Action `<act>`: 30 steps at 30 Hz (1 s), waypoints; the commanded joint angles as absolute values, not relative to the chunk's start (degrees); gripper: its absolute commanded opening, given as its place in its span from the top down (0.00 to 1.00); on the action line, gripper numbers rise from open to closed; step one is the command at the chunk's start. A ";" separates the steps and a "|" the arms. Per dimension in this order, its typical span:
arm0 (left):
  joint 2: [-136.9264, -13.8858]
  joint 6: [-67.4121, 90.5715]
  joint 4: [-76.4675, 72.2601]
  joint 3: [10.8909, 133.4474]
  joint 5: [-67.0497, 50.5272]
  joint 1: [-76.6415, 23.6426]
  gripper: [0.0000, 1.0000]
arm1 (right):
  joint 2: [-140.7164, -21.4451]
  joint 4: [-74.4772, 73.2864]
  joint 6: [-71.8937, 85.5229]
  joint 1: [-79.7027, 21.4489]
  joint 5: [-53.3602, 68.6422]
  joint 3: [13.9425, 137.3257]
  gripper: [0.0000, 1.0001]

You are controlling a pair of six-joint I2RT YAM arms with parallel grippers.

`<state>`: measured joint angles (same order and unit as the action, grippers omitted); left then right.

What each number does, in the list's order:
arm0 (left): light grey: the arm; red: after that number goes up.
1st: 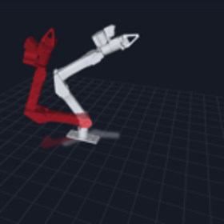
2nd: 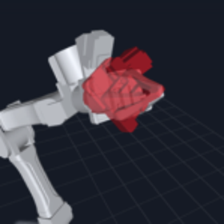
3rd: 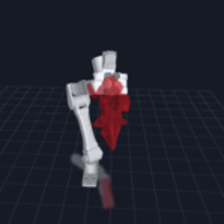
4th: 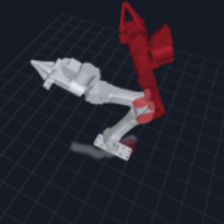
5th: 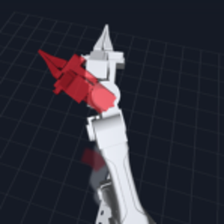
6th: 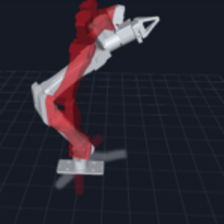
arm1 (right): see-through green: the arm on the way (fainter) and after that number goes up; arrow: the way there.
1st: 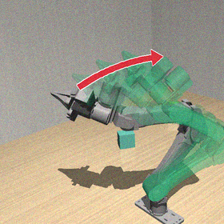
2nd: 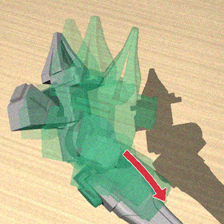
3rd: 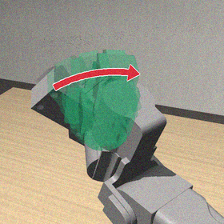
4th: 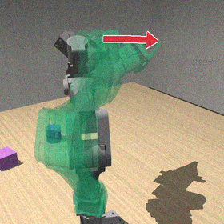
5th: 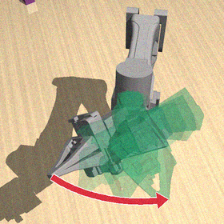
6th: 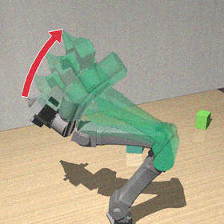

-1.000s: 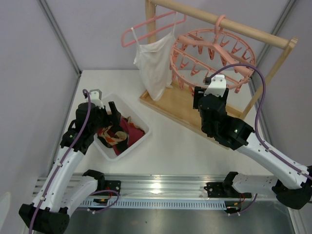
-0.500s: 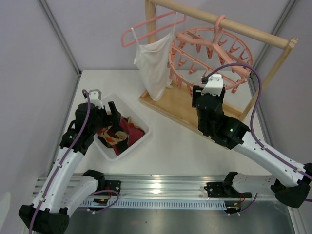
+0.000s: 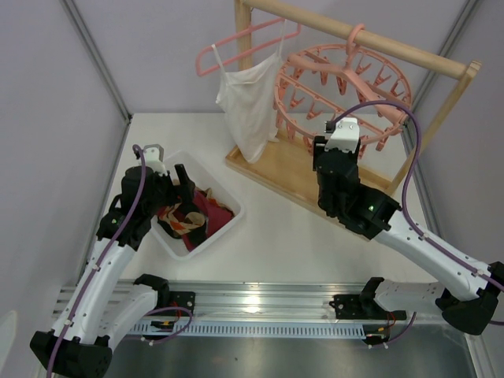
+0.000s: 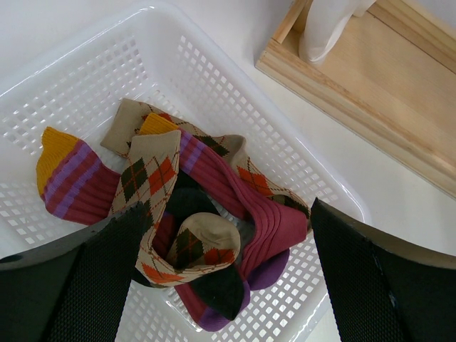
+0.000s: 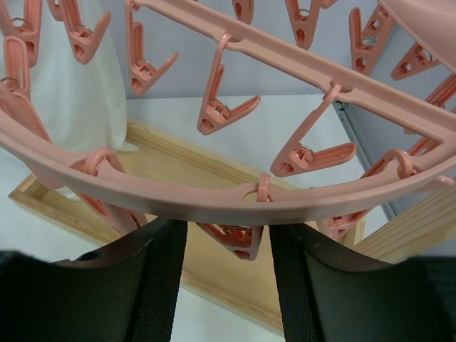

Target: Clip the socks to the hanger

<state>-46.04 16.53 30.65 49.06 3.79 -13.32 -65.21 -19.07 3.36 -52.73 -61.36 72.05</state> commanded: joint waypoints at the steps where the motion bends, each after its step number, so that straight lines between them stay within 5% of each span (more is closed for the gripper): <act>1: -45.00 17.05 29.88 49.48 2.90 -13.01 0.00 | -65.65 -17.75 4.83 -51.68 -63.54 72.42 0.49; 15: -45.26 17.14 29.88 49.48 3.25 -12.92 0.00 | -64.60 -18.19 5.19 -50.27 -61.61 72.33 0.70; 25: -45.53 17.05 29.88 49.48 3.25 -13.01 0.01 | -61.79 -20.21 8.61 -48.08 -56.70 72.16 1.00; 30: -45.62 16.88 29.62 49.31 3.17 -13.01 0.00 | -59.24 -21.80 13.09 -44.92 -49.40 71.46 1.00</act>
<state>-46.06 16.53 30.65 49.06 3.81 -13.32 -61.56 -22.39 8.43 -46.78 -53.34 71.94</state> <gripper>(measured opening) 0.994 0.344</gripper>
